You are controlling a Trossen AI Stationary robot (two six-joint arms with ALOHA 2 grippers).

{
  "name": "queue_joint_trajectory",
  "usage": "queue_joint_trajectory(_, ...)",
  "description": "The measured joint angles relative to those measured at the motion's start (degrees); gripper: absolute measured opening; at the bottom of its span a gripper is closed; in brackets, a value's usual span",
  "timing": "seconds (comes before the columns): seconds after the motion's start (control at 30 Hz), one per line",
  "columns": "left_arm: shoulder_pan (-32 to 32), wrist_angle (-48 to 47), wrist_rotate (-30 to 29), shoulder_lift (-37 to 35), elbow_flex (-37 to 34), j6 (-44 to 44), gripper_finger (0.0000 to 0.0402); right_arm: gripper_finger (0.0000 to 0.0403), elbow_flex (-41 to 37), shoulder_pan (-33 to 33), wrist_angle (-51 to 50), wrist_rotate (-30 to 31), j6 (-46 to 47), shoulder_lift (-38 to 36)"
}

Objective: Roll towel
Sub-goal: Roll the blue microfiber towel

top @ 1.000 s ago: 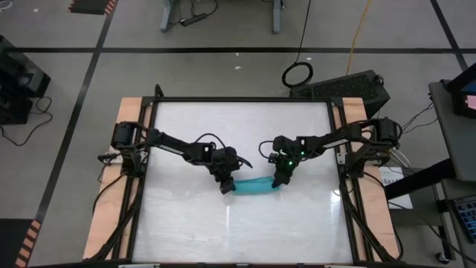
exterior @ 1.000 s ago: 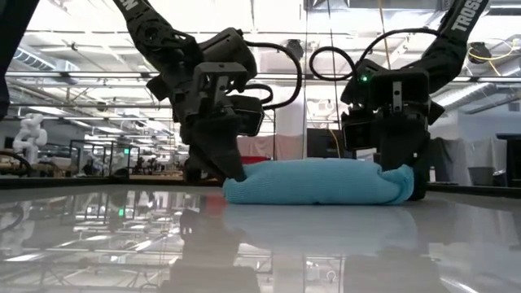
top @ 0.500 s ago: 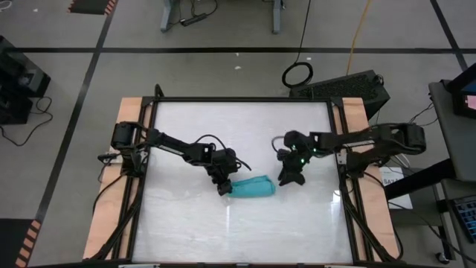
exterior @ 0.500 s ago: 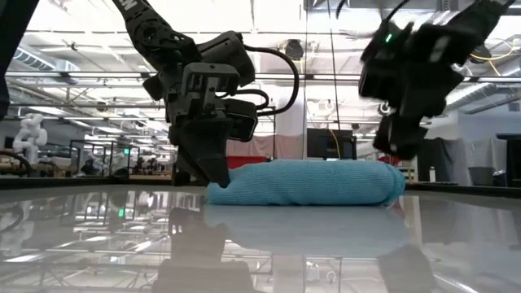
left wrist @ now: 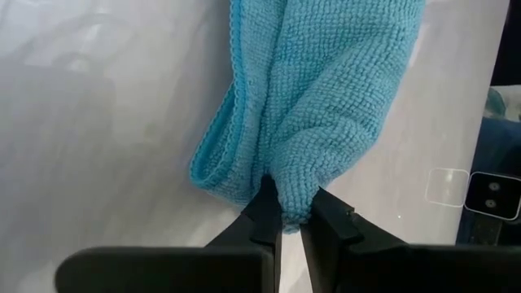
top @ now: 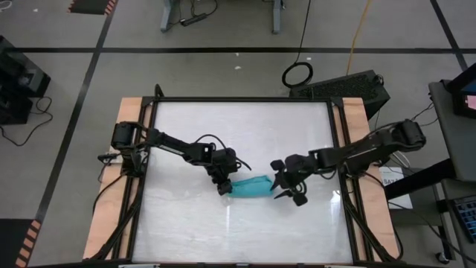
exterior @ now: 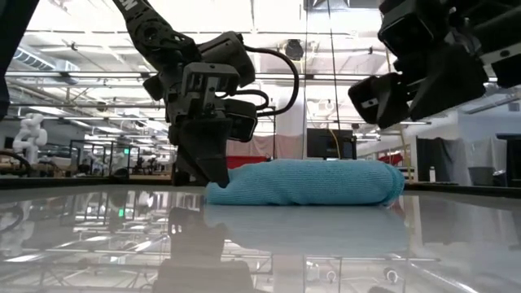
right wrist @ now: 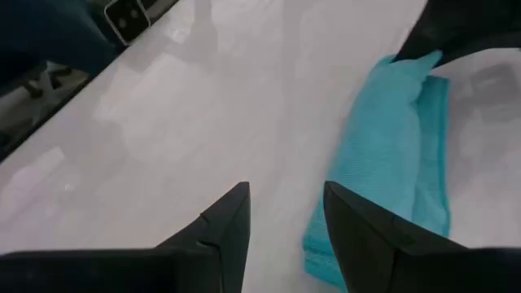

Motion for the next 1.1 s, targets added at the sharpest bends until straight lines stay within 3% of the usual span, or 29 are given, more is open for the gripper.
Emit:
queue_joint_trajectory(0.47,1.2,-0.1,2.0,0.1,0.0,0.0,0.0035,0.0148,7.1,0.0,-2.0,3.1,-5.6,12.2)
queue_joint_trajectory(0.63,1.3,0.1,2.7,0.1,0.1,0.3,0.0035,0.0148,7.3,-1.7,-2.9,7.0,-4.3,12.5)
queue_joint_trajectory(1.1,3.8,1.7,7.0,0.1,0.1,-0.1,0.0042,0.0148,7.2,-5.5,-9.1,6.9,-1.8,12.5)
